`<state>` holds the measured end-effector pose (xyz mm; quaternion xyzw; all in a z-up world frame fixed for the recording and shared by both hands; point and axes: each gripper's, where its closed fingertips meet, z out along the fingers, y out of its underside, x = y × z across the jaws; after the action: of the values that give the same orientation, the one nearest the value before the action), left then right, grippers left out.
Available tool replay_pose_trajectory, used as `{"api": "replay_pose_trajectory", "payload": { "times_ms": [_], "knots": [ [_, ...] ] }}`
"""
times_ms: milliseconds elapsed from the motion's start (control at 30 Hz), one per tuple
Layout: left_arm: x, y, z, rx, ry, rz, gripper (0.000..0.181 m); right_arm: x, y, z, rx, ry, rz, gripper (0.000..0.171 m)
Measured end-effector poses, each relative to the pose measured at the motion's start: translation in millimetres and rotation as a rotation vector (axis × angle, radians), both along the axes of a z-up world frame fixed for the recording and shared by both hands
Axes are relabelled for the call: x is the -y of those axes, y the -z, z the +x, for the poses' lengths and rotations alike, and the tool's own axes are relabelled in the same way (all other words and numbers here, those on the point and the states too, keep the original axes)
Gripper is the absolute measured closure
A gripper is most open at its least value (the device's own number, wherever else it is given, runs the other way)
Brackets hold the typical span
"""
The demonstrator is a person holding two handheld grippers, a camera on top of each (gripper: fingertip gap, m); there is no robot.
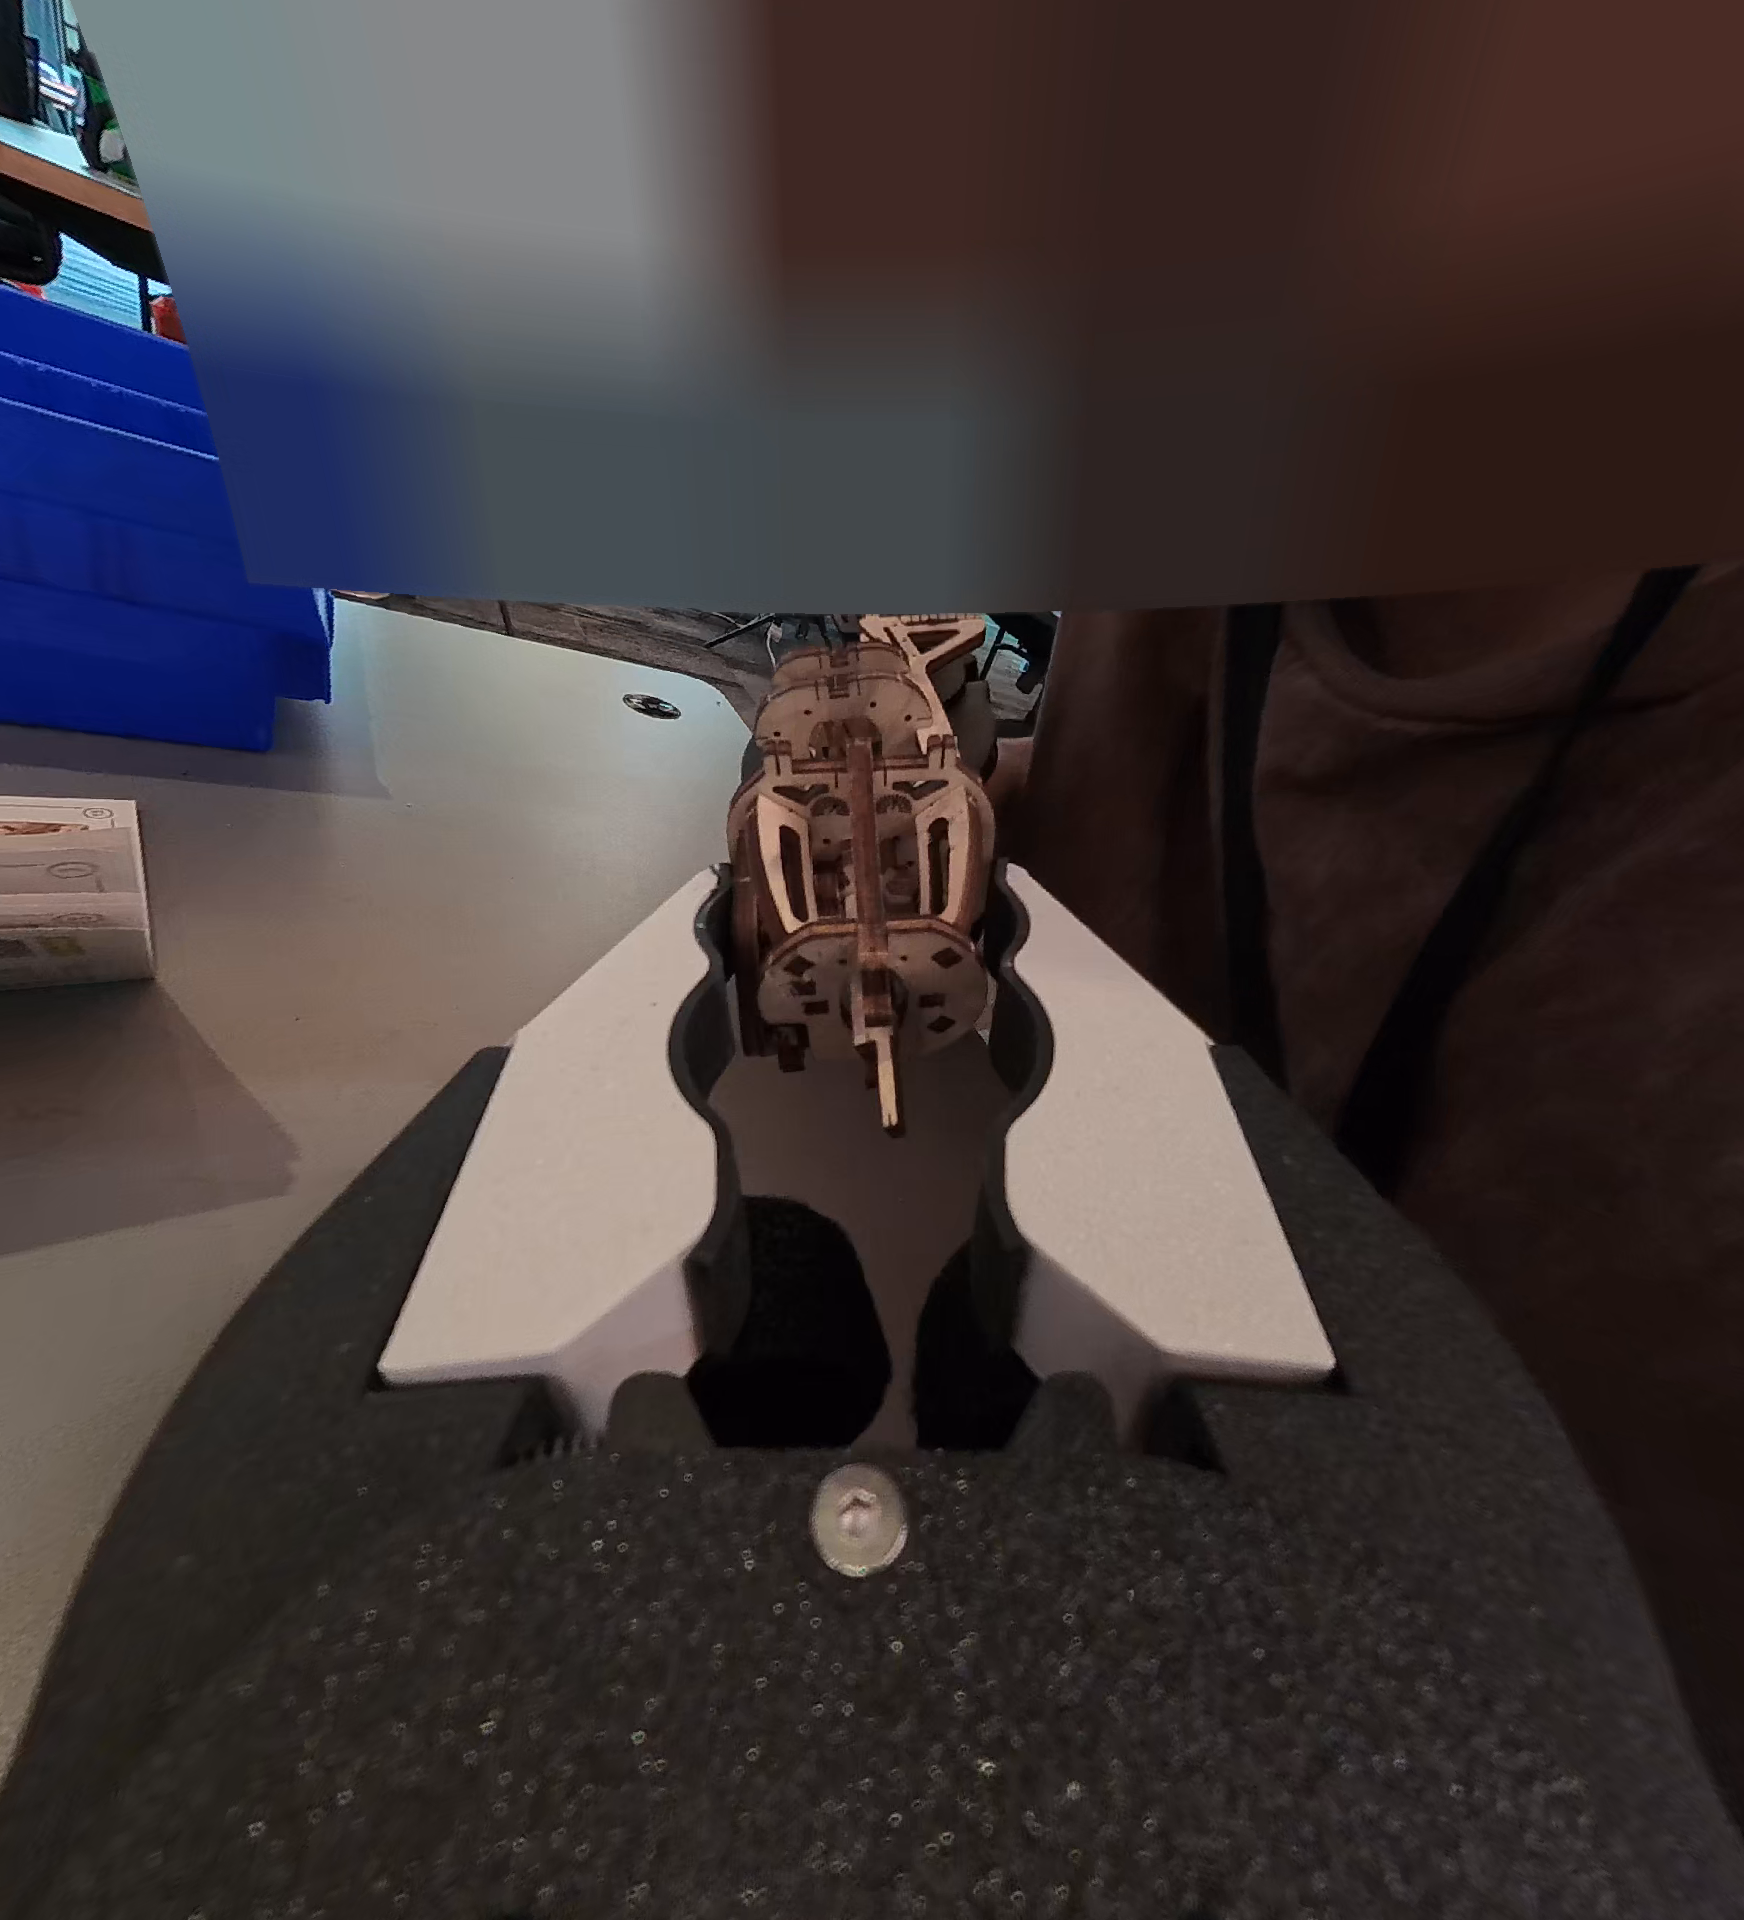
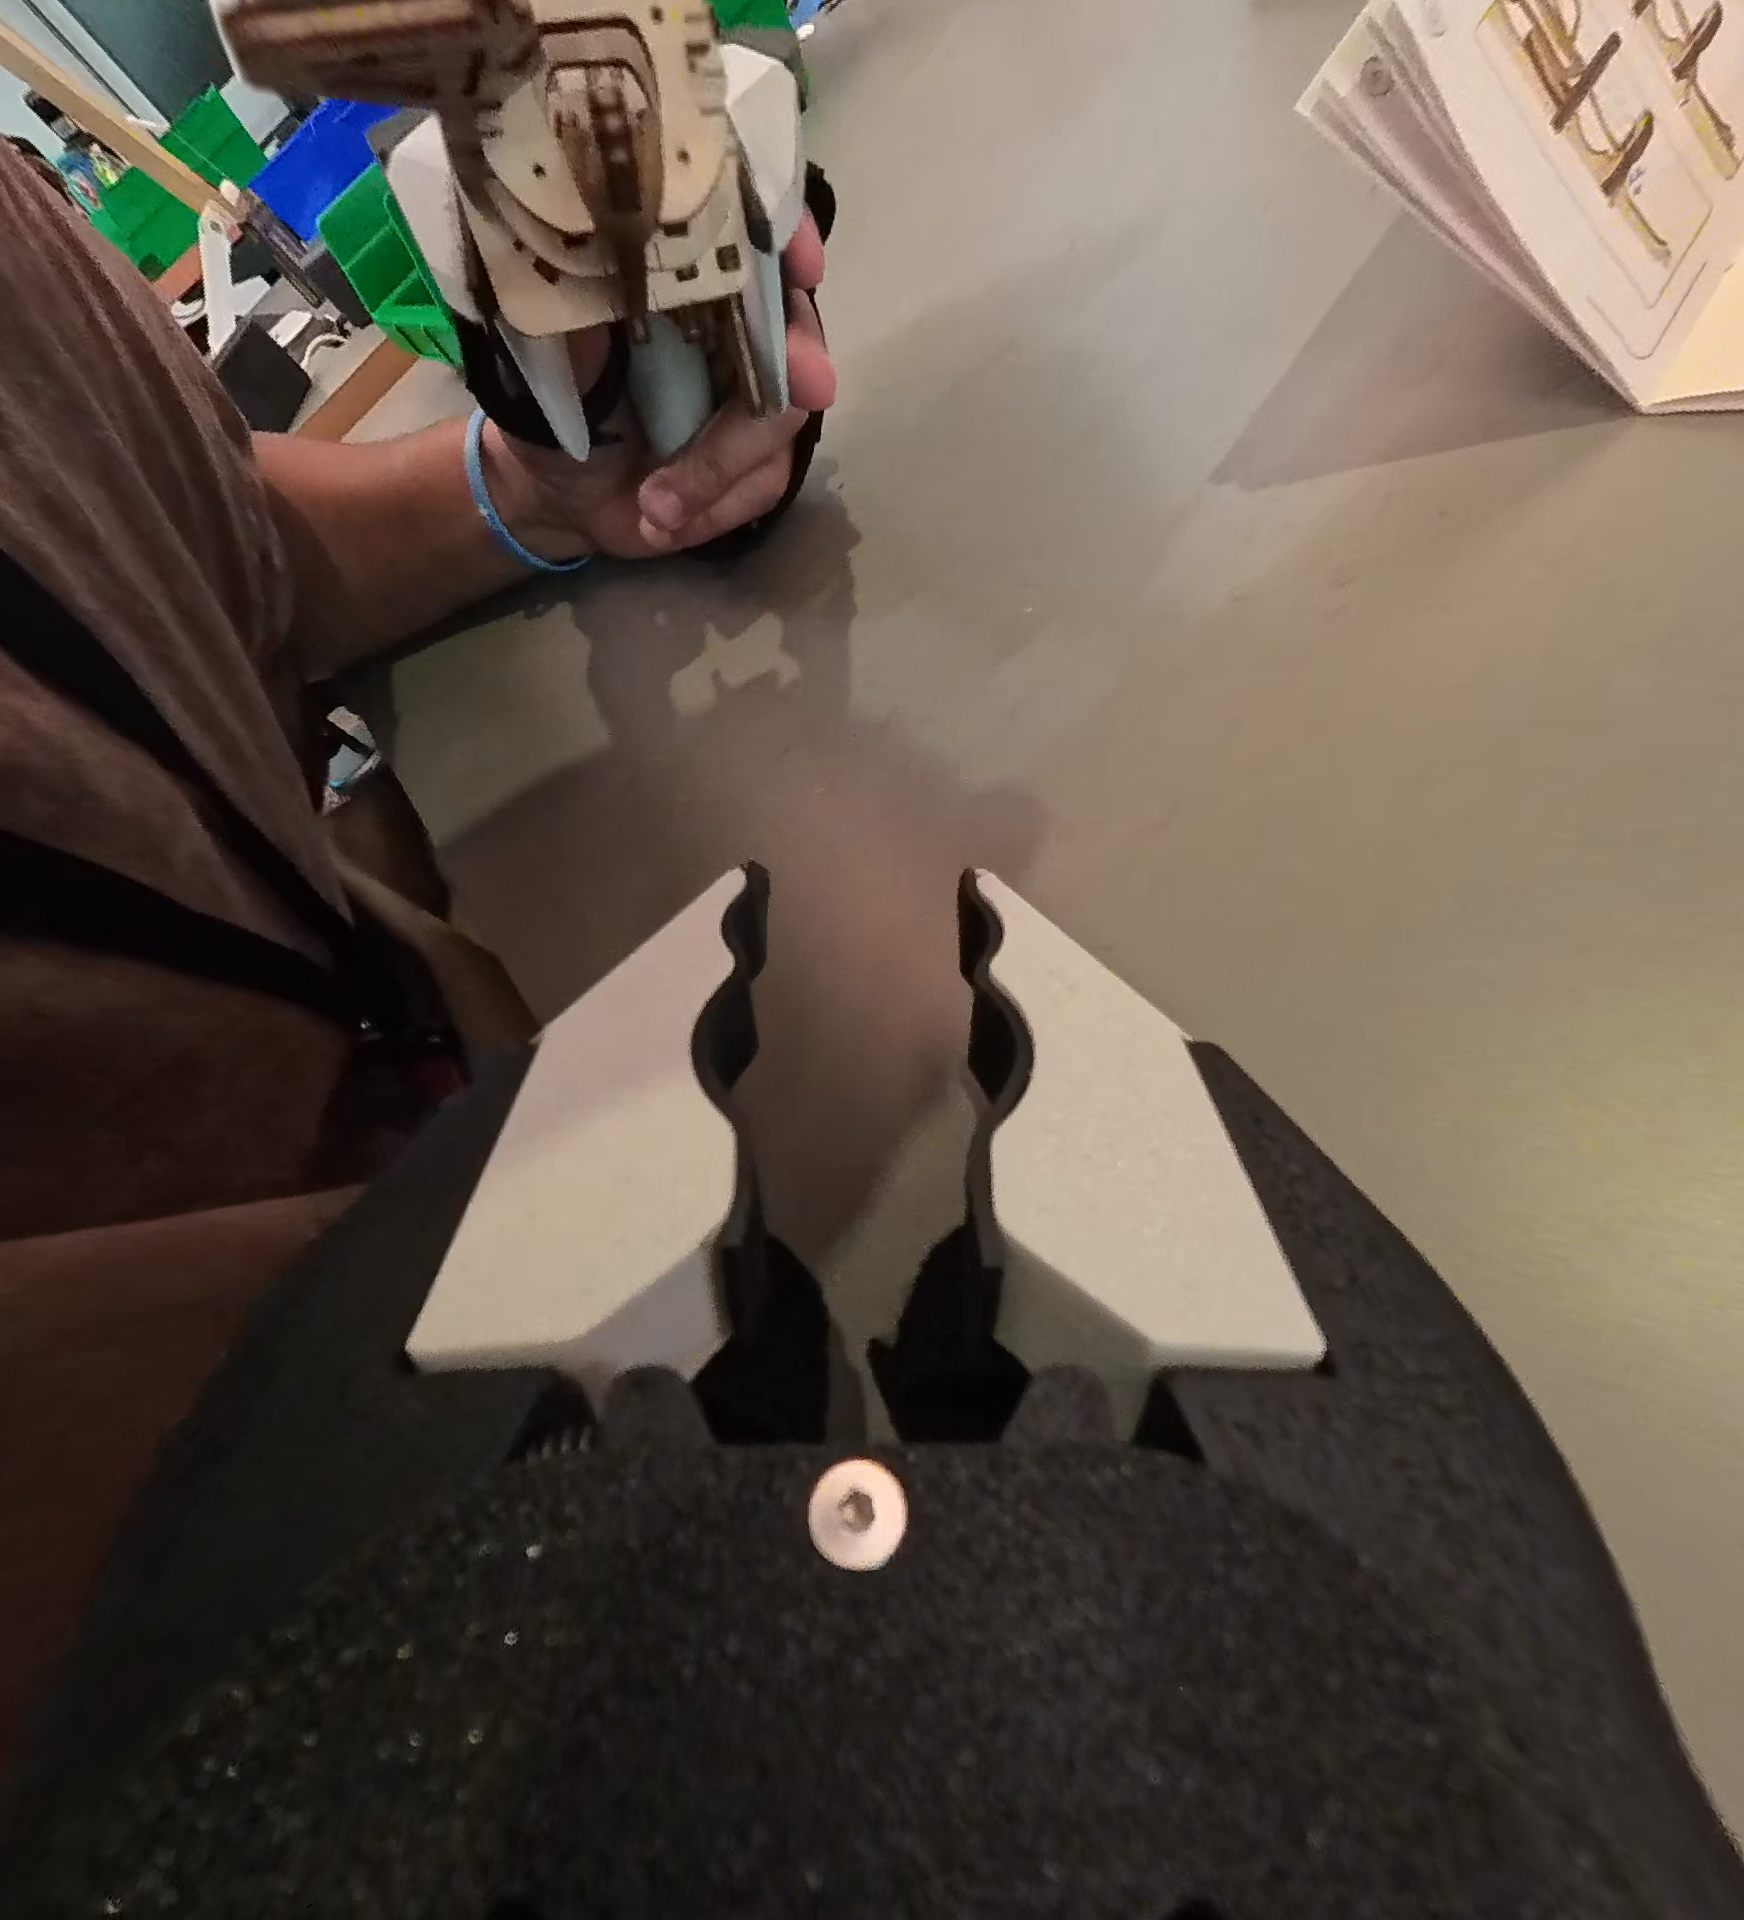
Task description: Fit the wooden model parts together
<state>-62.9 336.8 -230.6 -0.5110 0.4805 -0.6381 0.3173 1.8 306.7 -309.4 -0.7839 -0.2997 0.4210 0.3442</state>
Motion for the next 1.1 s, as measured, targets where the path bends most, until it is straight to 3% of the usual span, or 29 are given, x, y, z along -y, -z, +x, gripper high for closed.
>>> {"api": "replay_pose_trajectory", "payload": {
  "times_ms": [1100],
  "knots": [
    [-2.1, 0.6, 0.2, -0.005, -0.010, -0.016, 0.137, 0.5, 0.0, 0.2, 0.006, 0.008, -0.005, 0.138]
  ]
}}
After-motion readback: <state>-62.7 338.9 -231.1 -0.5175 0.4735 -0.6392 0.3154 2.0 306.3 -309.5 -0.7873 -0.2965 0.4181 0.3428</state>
